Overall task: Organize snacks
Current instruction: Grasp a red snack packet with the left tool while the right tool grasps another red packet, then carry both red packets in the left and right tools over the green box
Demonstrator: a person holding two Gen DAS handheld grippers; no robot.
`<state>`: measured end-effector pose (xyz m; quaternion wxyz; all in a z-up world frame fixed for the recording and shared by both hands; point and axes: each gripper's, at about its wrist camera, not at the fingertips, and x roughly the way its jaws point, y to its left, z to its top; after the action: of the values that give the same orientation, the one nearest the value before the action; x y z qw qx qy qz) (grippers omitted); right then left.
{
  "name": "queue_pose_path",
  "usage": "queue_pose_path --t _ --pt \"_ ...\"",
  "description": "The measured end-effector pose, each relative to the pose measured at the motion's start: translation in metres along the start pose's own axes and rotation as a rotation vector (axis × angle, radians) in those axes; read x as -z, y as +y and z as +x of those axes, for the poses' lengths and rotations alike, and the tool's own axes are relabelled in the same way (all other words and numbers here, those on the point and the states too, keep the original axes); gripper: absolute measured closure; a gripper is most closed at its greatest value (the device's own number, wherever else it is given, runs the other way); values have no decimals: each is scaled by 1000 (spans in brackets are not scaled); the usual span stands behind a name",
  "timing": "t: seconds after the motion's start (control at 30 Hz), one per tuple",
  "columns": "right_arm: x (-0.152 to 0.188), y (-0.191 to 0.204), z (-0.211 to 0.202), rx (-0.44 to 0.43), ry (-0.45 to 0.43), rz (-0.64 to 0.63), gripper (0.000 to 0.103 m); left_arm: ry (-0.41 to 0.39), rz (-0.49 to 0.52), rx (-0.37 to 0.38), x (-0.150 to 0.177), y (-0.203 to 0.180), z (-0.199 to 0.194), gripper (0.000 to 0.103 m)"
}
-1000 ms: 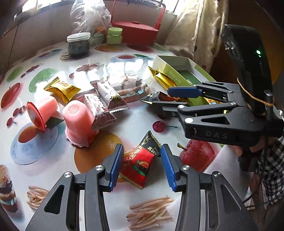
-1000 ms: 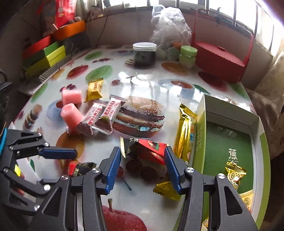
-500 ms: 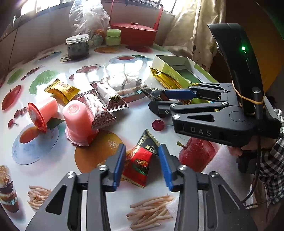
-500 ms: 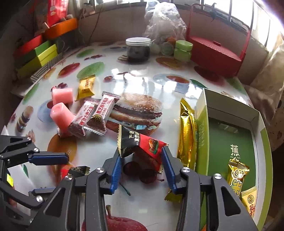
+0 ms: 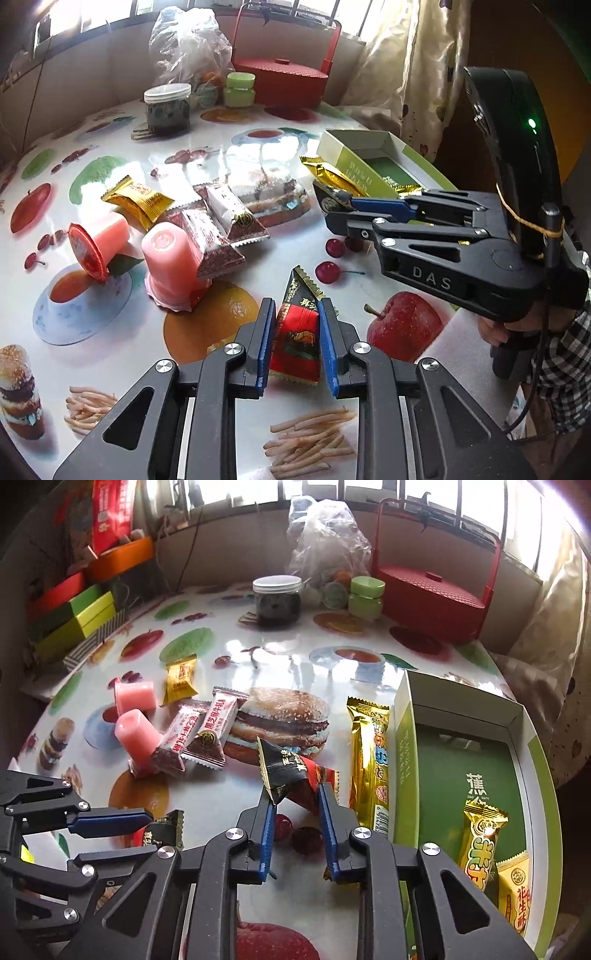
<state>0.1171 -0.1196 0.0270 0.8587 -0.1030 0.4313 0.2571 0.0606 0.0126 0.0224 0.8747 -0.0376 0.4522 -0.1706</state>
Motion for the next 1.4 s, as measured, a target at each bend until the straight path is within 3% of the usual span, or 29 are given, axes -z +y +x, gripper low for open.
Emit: queue_pose_path --t 0.47,0.6,0.8,0.87,0.93,1.03,1.17,1.2,1.4 --pt "5 2 -27 -27 -54 30 84 -38 13 -11 -8 -8 -15 79" --pt "7 3 -34 -28 -70 35 92 -47 17 -15 -8 -10 -18 79" --pt "10 3 -38 -39 -70 38 92 -51 14 -20 -7 -10 -21 79" --pt "10 4 -35 -52 -61 34 89 -49 8 -22 -6 -9 -20 79" --pt "10 5 -30 -54 -47 33 74 -44 0 -20 -5 -8 -19 79" --pt "10 8 -12 -19 7 7 68 -41 -6 -22 -4 -6 -19 79" --pt "12 11 6 -13 58 3 69 -40 -9 -26 -5 -5 -19 79" --pt "13 12 7 -8 61 0 75 -41 -9 -28 -5 -4 -20 79" --pt "13 13 0 -1 35 -2 81 -44 -7 -25 -7 -4 -20 79"
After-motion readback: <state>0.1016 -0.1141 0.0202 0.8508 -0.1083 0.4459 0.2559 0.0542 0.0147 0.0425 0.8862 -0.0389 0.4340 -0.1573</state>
